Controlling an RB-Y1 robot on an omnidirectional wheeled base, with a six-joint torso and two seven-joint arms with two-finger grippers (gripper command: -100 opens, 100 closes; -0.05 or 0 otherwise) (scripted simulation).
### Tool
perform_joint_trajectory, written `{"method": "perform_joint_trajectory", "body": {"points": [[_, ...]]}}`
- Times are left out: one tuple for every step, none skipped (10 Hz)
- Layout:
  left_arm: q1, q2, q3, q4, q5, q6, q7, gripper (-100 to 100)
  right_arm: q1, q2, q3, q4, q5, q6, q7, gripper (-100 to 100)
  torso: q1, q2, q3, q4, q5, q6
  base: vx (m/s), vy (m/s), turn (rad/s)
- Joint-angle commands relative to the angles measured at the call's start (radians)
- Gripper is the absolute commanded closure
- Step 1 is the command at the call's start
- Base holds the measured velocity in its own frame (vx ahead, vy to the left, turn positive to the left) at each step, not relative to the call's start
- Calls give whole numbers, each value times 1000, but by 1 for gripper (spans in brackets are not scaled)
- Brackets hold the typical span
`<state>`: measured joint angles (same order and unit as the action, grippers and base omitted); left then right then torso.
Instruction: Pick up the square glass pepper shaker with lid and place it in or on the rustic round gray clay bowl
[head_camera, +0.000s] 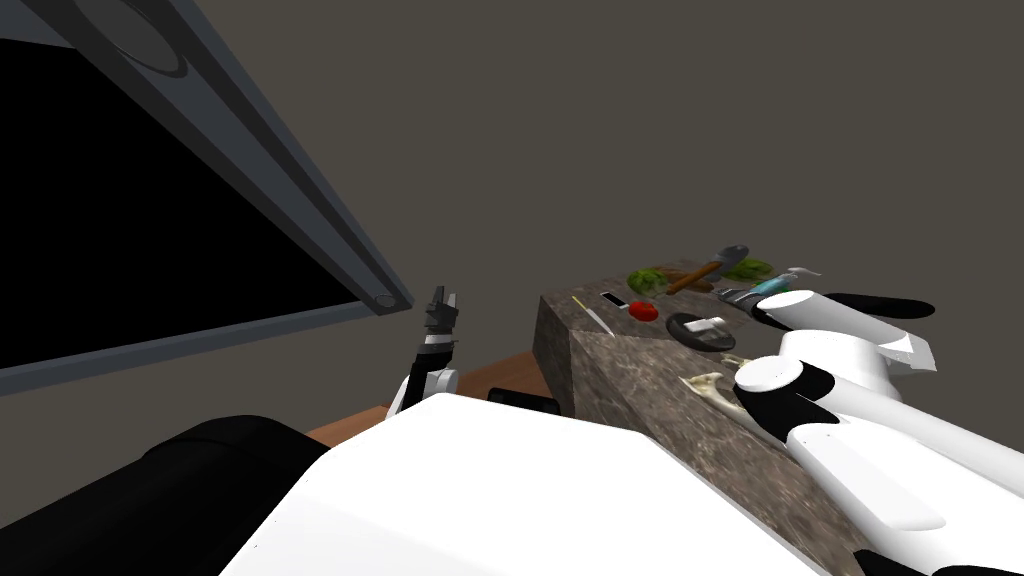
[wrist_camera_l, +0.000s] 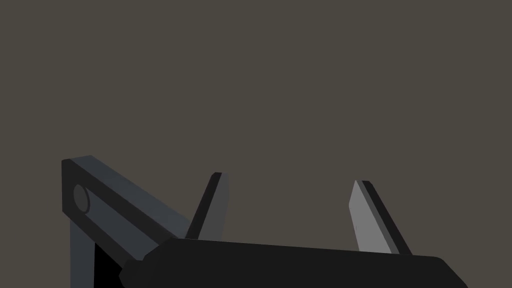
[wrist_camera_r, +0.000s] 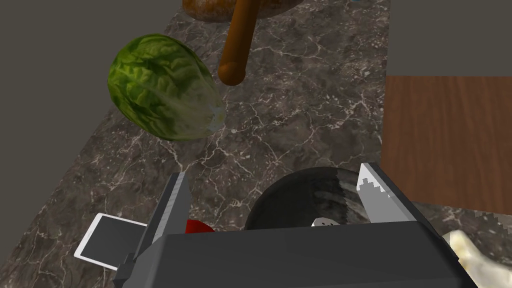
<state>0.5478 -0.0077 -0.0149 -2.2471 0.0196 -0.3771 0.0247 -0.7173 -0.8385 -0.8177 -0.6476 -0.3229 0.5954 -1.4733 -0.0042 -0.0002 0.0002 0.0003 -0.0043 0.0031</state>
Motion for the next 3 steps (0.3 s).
{"method": "perform_joint_trajectory", "body": {"points": [[0, 0, 0, 0, 0, 0, 0, 0, 0, 0, 0, 0, 0, 0, 0, 0, 0, 0, 0, 0, 0, 0, 0, 0, 0], [0, 0, 0, 0, 0, 0, 0, 0, 0, 0, 0, 0, 0, 0, 0, 0, 0, 0, 0, 0, 0, 0, 0, 0, 0], [0, 0, 0, 0, 0, 0, 0, 0, 0, 0, 0, 0, 0, 0, 0, 0, 0, 0, 0, 0, 0, 0, 0, 0, 0]]}}
